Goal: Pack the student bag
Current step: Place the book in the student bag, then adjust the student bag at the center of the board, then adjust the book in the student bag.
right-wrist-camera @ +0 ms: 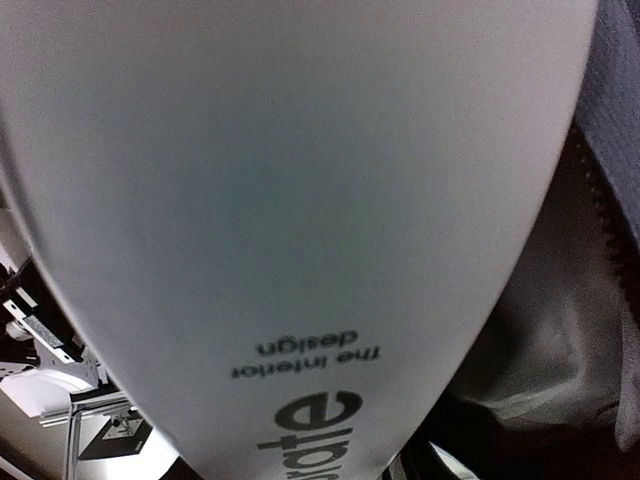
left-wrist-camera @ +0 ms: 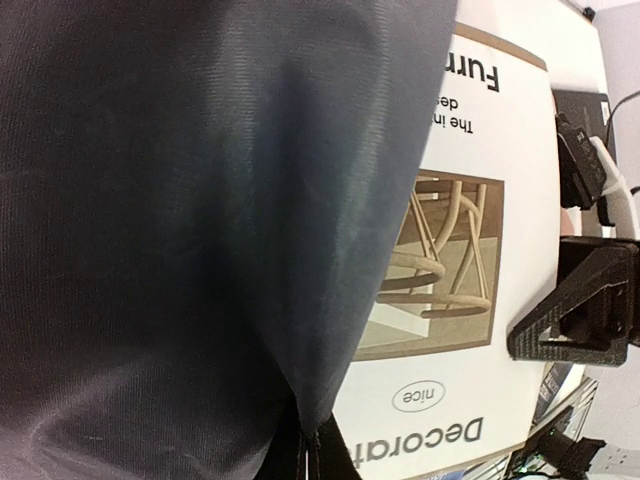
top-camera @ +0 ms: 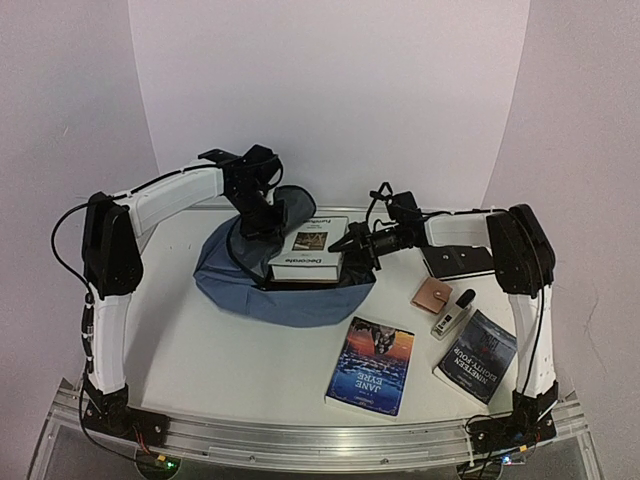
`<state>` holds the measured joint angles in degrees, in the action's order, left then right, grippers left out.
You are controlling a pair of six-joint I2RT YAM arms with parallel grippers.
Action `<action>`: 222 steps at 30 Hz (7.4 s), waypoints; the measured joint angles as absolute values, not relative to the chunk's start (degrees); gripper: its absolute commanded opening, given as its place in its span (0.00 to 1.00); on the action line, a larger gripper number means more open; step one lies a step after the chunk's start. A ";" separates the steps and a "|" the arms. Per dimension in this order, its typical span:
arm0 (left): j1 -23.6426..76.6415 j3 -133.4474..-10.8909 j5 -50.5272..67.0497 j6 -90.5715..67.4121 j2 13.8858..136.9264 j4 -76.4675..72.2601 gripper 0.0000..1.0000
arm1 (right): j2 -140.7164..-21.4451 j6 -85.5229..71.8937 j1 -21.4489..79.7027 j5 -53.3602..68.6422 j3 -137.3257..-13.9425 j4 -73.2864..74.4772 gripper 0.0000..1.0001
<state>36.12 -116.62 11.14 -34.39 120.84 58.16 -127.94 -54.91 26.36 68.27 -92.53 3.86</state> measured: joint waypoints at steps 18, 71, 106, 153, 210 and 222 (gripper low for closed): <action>34.33 -112.33 18.88 -34.57 117.16 54.90 0.00 | -128.35 -39.38 27.46 63.01 -87.57 6.75 0.00; 31.49 -102.17 11.40 -40.42 111.63 49.56 0.38 | -119.68 -42.53 33.17 52.93 -84.16 1.94 0.81; 46.74 -125.57 11.82 -38.34 134.78 63.53 0.55 | -121.88 -34.00 28.67 41.83 -81.56 22.24 0.18; 44.52 -118.25 -12.84 -29.38 130.15 61.52 0.55 | -120.66 -32.47 30.02 47.03 -81.73 20.09 0.00; 40.58 -123.58 2.24 -33.30 131.52 67.21 0.00 | -121.35 -9.43 21.48 42.01 -106.92 40.65 0.79; 40.66 -120.76 6.59 -40.11 127.24 61.68 0.53 | -125.55 -22.87 31.18 45.10 -103.41 26.96 0.70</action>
